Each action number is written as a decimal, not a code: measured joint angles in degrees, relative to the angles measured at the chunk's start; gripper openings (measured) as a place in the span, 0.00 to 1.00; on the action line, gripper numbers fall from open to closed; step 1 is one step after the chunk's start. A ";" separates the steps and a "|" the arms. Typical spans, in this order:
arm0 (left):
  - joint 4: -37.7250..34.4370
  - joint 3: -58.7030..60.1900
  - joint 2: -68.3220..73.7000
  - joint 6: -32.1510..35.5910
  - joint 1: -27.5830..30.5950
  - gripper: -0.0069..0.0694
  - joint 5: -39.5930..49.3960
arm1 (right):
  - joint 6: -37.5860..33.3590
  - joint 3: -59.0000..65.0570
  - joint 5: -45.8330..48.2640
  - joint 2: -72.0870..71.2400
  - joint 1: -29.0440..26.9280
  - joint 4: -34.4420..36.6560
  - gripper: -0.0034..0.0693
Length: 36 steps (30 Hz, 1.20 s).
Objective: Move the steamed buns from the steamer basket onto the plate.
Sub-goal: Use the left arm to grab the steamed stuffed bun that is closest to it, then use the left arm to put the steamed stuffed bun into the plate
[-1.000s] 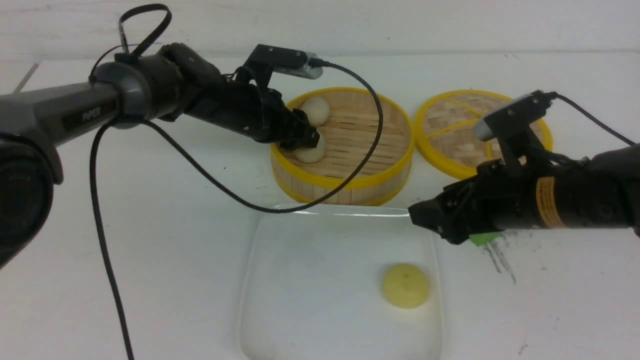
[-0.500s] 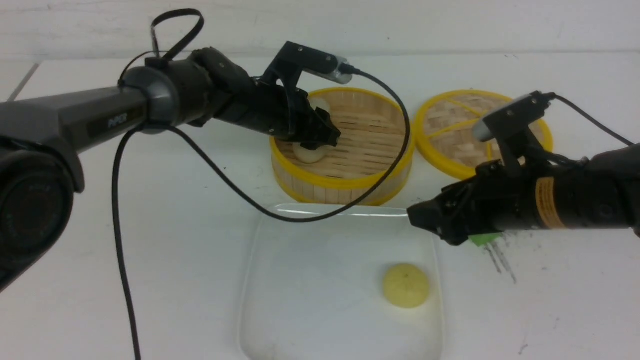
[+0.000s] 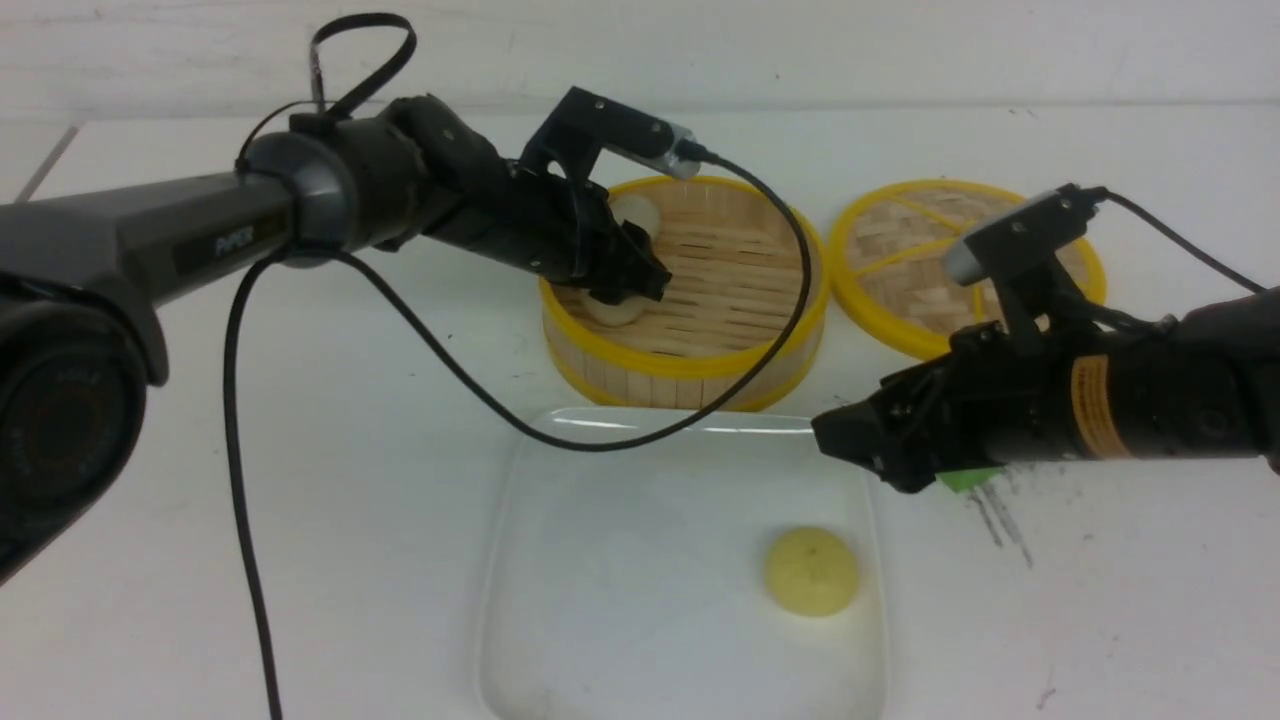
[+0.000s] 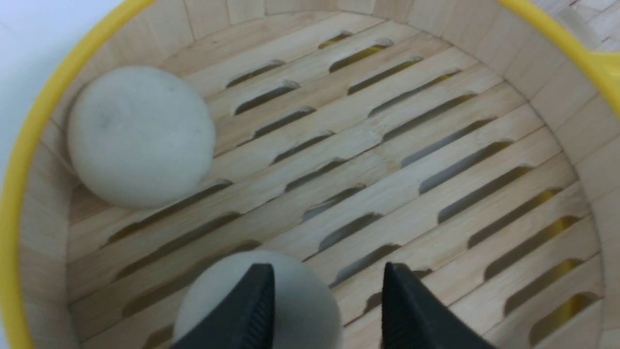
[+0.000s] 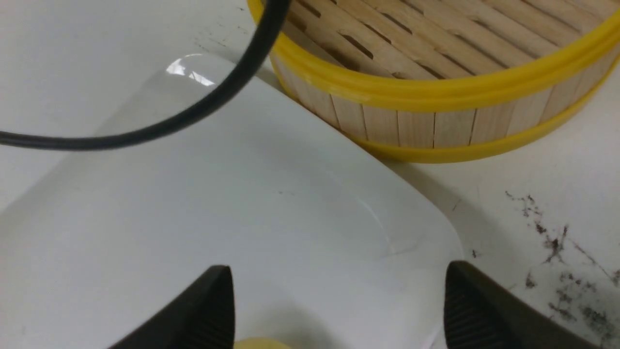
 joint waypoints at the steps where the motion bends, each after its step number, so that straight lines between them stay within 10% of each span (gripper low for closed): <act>1: 0.71 0.00 0.00 -0.16 0.00 0.53 -0.18 | 0.00 0.00 0.00 0.00 0.00 0.00 0.81; 13: 10.70 0.00 0.00 -7.52 0.00 0.12 -0.20 | 0.00 0.00 -0.06 0.00 0.00 0.00 0.80; 36: 14.34 -2.48 -11.01 -13.32 0.00 0.11 14.45 | 0.00 0.00 0.04 0.00 0.00 0.00 0.72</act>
